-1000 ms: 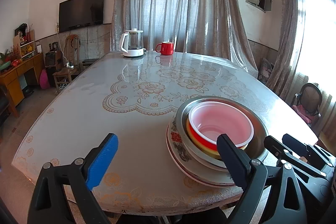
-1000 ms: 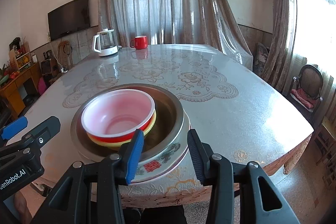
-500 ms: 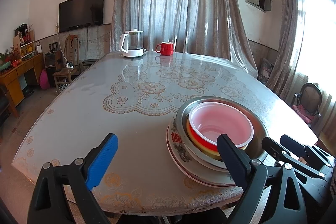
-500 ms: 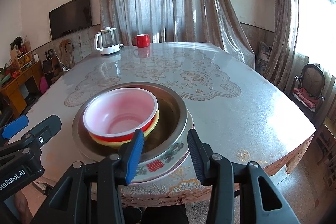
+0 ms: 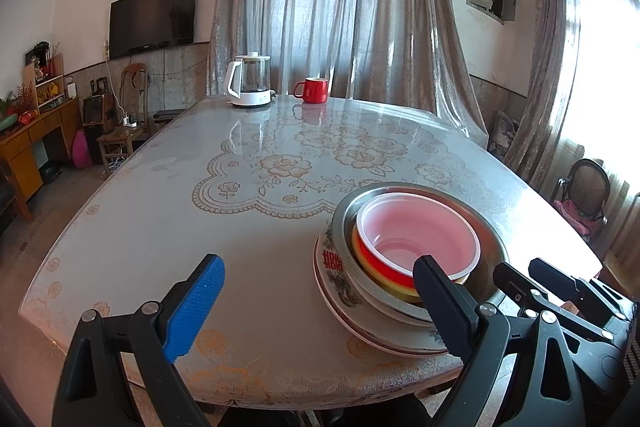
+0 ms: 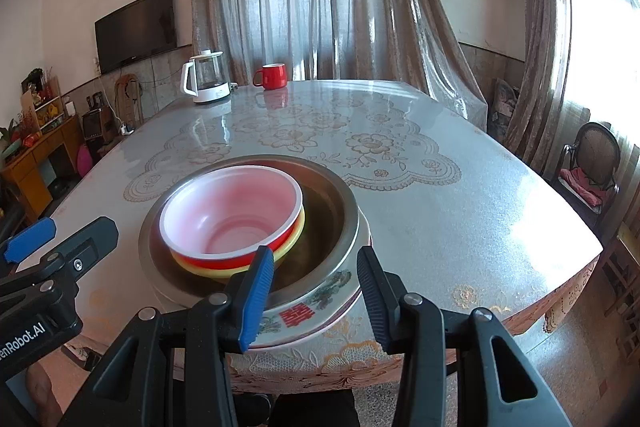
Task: Organize plates and bowls
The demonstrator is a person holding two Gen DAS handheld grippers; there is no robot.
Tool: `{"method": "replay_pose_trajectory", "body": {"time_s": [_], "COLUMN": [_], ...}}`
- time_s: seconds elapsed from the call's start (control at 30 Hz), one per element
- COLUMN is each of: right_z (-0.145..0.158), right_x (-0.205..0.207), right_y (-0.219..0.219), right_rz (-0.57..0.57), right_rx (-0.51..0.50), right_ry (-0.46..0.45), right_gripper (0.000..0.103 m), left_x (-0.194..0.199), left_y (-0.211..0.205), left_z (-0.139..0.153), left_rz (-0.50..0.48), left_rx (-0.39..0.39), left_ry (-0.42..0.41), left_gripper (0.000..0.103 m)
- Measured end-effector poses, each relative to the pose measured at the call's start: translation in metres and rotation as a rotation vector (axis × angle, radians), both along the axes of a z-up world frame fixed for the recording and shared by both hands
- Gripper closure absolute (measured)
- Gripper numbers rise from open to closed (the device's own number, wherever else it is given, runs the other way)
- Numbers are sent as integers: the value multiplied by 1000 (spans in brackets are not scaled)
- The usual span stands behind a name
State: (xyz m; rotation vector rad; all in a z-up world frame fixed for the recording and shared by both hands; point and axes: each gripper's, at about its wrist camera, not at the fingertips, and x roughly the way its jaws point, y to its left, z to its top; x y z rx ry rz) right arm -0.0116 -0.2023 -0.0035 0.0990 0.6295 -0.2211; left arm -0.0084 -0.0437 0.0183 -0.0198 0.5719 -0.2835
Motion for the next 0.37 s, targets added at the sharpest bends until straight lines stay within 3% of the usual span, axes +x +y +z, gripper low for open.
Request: {"method": "replay_pose_trajectory", "body": {"time_s": [0.13,0.27,0.37], "right_z": [-1,0,0], "right_x": [1,2,2], "right_y": [0,-1,-4], "right_rz": [5,4,4], "right_rx": [1,0,2], "right_ry": [5,0,-6], "right_gripper": [59,59,59], "left_x": [-2,-3,2], "left_y": [1,1,4], "left_z": [2,4,4], "left_rz": [-9,-20,-15], "left_rx": [-9,-17,-34], "left_ry": [-33,-57,-34], "left_gripper": [7,14,12]}}
